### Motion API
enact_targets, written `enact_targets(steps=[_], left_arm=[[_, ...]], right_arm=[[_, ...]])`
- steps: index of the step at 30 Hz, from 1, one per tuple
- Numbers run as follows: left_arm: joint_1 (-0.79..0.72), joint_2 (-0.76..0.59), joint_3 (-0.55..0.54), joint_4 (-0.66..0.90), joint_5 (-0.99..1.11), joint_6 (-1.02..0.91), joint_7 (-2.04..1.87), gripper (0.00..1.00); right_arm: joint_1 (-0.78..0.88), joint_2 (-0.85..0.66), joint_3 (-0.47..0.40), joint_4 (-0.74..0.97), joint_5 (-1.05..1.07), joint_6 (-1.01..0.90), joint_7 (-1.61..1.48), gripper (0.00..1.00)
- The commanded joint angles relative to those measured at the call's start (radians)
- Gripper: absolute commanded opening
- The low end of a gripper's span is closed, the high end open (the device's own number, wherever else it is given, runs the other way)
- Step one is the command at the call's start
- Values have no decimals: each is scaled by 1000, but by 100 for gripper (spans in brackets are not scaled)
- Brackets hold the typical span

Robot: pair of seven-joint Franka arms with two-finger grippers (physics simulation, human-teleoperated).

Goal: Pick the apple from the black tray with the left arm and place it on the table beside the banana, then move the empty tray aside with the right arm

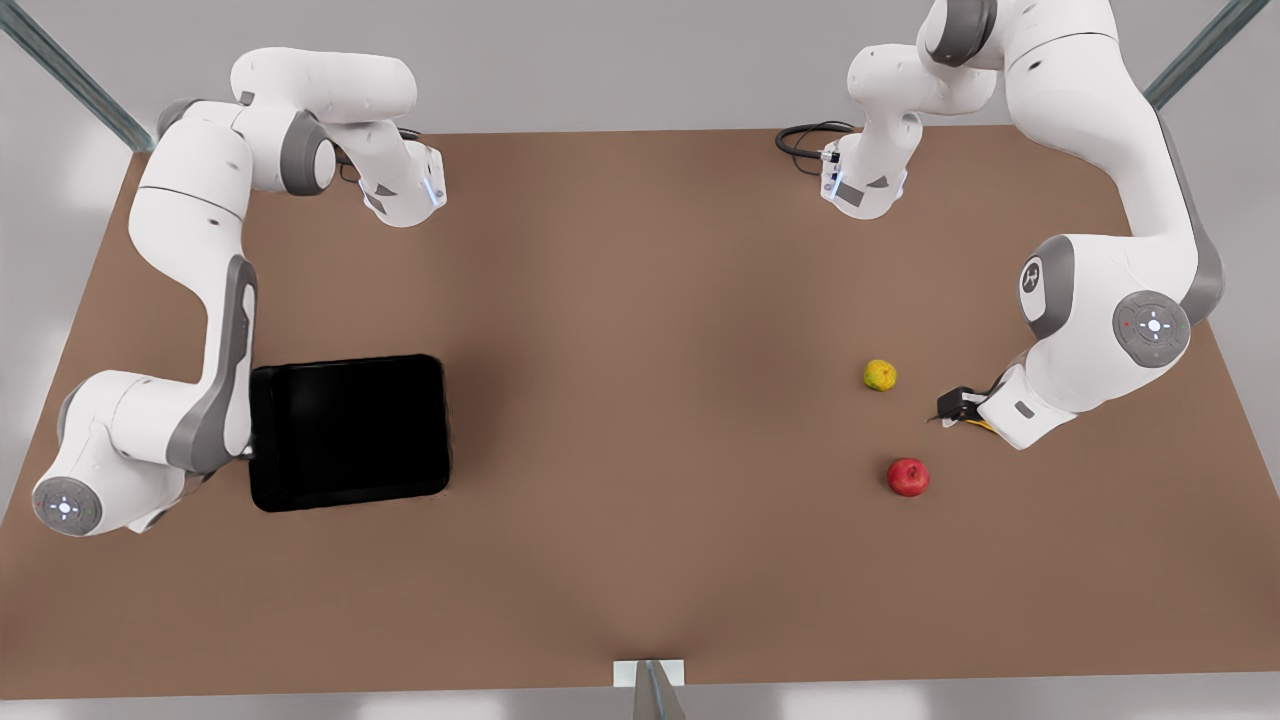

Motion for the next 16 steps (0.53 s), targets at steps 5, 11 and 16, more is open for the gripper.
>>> enact_targets(steps=[5, 11, 16], left_arm=[[2, -1, 0, 1, 1, 0, -8, 100], [0, -1, 0, 1, 1, 0, -8, 100], [-8, 6, -8, 4, -2, 13, 9, 100]], right_arm=[[1, -274, 253, 10, 113, -17, 195, 100], [-18, -294, 526, 12, -27, -2, 572, 100], [-18, -289, 523, 12, -27, -2, 604, 100]])
